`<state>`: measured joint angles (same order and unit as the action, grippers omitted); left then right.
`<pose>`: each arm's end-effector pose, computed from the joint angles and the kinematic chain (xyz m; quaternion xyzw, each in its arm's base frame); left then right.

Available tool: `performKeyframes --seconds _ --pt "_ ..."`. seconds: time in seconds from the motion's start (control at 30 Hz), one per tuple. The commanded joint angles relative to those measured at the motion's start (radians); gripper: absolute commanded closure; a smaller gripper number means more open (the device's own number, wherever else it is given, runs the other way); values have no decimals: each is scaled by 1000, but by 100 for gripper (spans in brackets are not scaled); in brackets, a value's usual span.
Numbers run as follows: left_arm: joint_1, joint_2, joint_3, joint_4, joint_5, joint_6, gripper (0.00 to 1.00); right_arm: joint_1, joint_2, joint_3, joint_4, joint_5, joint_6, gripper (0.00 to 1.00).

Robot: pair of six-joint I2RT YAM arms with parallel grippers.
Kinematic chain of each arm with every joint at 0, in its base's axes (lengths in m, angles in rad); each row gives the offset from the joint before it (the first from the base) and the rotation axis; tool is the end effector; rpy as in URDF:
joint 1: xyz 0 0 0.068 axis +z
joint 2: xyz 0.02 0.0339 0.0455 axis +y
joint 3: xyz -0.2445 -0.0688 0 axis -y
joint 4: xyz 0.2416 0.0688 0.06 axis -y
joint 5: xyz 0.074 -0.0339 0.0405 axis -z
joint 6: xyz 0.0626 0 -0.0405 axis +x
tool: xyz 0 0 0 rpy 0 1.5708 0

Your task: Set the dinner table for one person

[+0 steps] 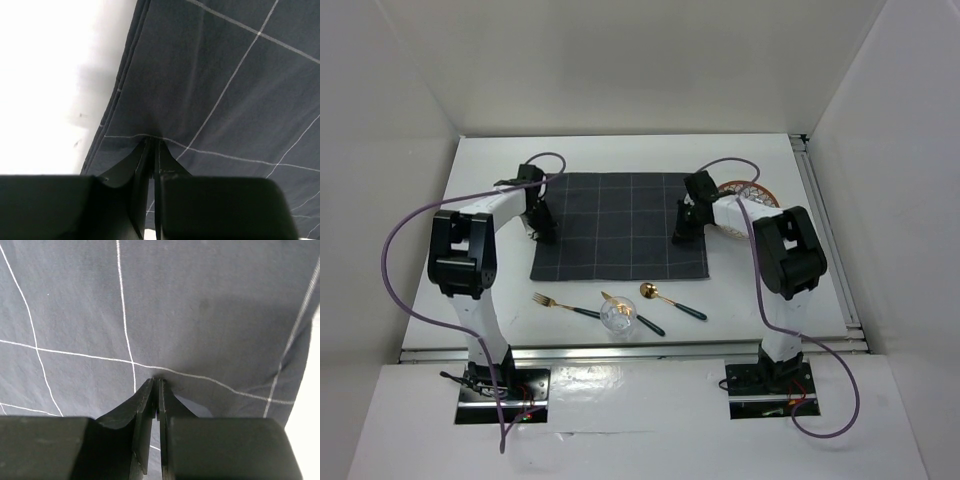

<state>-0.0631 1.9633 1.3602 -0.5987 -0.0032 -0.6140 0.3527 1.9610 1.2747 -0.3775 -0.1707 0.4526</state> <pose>0.3950 -0.0248 0.1244 -0.2676 0.9459 -0.0594 0.1736 0.3753 0.1495 0.1143 0.0268 0.9644 0.1738 0.1976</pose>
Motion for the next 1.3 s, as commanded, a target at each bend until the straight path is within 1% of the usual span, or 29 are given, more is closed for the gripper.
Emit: performKeyframes --seconds 0.0,0.07,0.17,0.2,0.27,0.3,0.4,0.43,0.47,0.5,0.53,0.57,0.6,0.67,0.7,0.73,0.77,0.8,0.83,0.87,0.93,1.0,1.07,1.2,1.27 --pt "-15 -15 -62 -55 -15 -10 83 -3 -53 -72 -38 97 -5 86" --pt "-15 -24 -88 -55 -15 -1 83 -3 -80 -93 -38 97 -5 86" --pt "-15 -24 -76 -71 -32 -1 80 -3 -117 -107 -38 97 -5 86" --pt "-15 -35 -76 -81 -53 -1 77 6 -126 -107 -38 97 -5 86" --pt "-24 -63 -41 -108 -73 -26 74 6 -166 -83 -51 106 -14 93" --pt "-24 -76 -32 -121 -73 -26 72 20 -183 -69 -67 121 -14 94" --pt "-24 -130 23 -168 -73 -15 56 20 -247 -20 -101 169 -25 94" --pt "-24 -141 68 -183 -92 3 49 20 -269 -9 -118 183 -25 86" --pt "-24 -161 92 -202 -102 3 40 20 -324 1 -118 192 -25 78" --pt "-24 -170 115 -220 -115 13 34 8 -355 2 -127 213 -25 68" --pt "-24 -179 160 -234 -124 22 28 -3 -388 -9 -127 229 -16 57" --pt "-24 -188 181 -259 -124 39 23 -39 -449 -9 -136 247 16 40" --pt "-24 -207 203 -268 -124 48 17 -67 -479 -27 -158 275 37 32" --pt "-24 -227 247 -279 -104 48 15 -139 -534 -86 -170 275 104 19" --pt "-24 -240 247 -289 -92 48 15 -217 -578 -113 -170 263 124 9" --pt "-24 -277 257 -289 -61 48 15 -260 -596 -165 -170 243 142 6" --pt "-33 -300 237 -274 -49 48 15 -334 -606 -188 -170 222 173 3" --pt "-34 -328 220 -235 -40 48 15 -369 -616 -208 -170 192 191 0" --pt "-47 -357 199 -214 -40 48 15 -403 -616 -250 -158 172 205 0" --pt "-56 -412 150 -196 -40 48 13 -473 -625 -268 -144 146 224 0" --pt "-57 -455 93 -165 -40 48 12 -535 -625 -317 -101 74 239 0" --pt "-57 -481 68 -165 11 39 10 -595 -605 -345 -46 24 250 0" --pt "-57 -494 50 -176 26 51 10 -615 -567 -357 -17 2 250 0" --pt "-67 -494 50 -197 17 71 10 -615 -499 -379 60 2 250 0" --pt "-78 -503 50 -197 8 71 10 -615 -478 -388 130 -16 261 3"
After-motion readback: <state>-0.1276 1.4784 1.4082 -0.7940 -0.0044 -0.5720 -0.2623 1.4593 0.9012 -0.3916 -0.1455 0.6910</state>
